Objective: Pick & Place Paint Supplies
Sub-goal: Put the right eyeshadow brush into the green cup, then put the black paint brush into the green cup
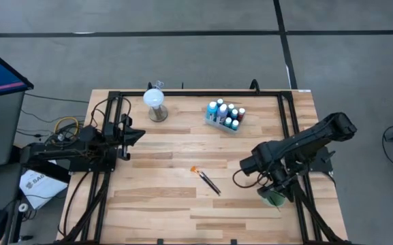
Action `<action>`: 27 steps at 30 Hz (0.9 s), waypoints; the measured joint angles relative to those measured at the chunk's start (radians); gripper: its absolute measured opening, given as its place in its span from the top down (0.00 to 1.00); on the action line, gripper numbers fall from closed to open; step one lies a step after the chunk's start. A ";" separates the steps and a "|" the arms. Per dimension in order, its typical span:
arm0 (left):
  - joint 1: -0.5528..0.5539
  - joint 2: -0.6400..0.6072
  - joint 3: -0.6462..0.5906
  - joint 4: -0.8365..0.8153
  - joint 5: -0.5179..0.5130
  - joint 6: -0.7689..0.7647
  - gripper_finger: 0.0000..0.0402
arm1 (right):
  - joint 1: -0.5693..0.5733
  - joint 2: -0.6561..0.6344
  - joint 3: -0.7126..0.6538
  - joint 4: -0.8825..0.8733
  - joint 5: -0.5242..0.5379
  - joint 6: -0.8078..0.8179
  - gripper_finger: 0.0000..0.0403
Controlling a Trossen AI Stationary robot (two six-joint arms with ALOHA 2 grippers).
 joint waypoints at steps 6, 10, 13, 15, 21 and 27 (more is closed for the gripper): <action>0.000 0.000 0.000 0.000 0.000 0.000 1.00 | -0.025 0.001 0.000 0.000 0.020 -0.024 1.00; 0.000 0.000 0.000 0.000 0.000 0.000 1.00 | -0.023 0.001 0.000 0.000 0.021 -0.026 0.95; 0.000 0.000 0.000 0.000 0.000 0.000 1.00 | -0.017 0.001 0.000 0.000 0.023 -0.026 0.88; 0.000 0.000 0.000 0.000 0.000 0.000 1.00 | -0.017 0.001 0.000 0.000 0.023 -0.026 0.83; 0.000 0.000 0.000 0.000 0.000 0.000 1.00 | -0.031 0.001 0.009 0.000 0.020 -0.076 0.73; 0.000 0.000 0.000 0.000 0.000 0.000 1.00 | -0.088 -0.007 0.142 0.012 0.037 -0.077 0.70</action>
